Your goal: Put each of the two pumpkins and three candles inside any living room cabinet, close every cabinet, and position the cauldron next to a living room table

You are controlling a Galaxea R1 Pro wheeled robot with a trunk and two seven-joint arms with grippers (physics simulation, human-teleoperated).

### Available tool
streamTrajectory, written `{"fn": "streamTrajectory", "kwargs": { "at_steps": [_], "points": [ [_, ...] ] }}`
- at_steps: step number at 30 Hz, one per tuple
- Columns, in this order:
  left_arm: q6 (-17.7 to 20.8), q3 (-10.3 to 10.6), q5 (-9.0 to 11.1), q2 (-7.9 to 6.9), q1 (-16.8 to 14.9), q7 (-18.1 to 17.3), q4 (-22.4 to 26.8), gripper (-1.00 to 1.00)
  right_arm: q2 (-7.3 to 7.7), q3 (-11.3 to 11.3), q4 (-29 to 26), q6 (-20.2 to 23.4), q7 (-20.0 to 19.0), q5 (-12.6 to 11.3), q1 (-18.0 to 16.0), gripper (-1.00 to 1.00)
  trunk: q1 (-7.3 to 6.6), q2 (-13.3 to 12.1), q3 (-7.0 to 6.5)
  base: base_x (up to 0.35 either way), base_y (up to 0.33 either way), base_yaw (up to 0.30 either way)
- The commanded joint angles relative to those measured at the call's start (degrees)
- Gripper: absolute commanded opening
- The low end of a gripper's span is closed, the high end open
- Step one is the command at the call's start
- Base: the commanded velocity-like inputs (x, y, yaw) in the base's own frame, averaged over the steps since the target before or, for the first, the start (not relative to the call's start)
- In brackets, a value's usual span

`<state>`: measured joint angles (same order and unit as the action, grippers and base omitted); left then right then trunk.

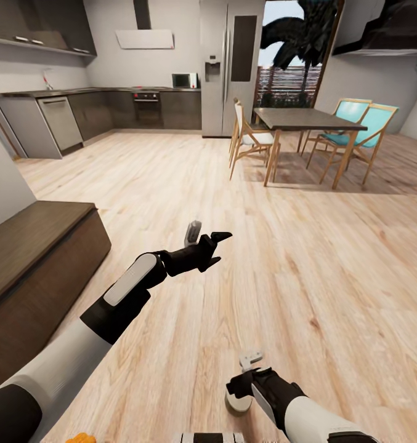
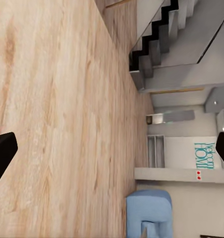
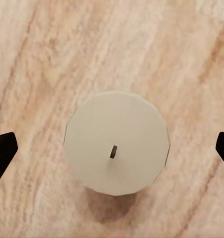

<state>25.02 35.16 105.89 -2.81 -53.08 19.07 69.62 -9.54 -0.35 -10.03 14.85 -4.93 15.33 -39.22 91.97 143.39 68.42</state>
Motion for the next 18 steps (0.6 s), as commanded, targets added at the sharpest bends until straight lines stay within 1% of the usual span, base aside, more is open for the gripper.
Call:
{"fn": "streamTrajectory", "kwargs": {
  "at_steps": [1,8,10,14,18],
  "points": [
    [-0.02,0.00,0.01,0.00,0.00,0.00,0.00,1.00,-0.05,0.00,0.00,0.00,0.00,0.02,-0.01,1.00,0.02,0.02,0.23,0.000,0.000,0.000],
    [-0.06,0.00,0.01,0.00,0.00,0.00,-0.01,1.00,-0.13,0.00,-0.27,-0.08,-0.07,0.05,-0.01,1.00,0.20,0.11,1.78,0.000,0.000,0.000],
    [-0.09,0.00,-0.15,-0.54,0.66,-0.66,0.32,1.00,-0.08,0.03,-0.92,0.57,0.27,-0.17,-0.67,1.00,0.21,0.11,1.77,0.000,0.000,0.000],
    [-0.16,0.00,-0.07,-0.49,1.95,-1.51,0.06,1.00,-0.10,0.06,-2.22,1.86,0.19,-0.15,-1.98,1.00,0.21,0.11,1.77,0.000,0.000,0.000],
    [-0.18,0.00,0.00,-0.50,2.85,-1.71,-0.23,1.00,-0.12,-0.02,-3.53,0.55,0.08,-0.13,-3.18,1.00,0.21,0.11,1.77,0.000,0.000,0.000]
  ]
}}
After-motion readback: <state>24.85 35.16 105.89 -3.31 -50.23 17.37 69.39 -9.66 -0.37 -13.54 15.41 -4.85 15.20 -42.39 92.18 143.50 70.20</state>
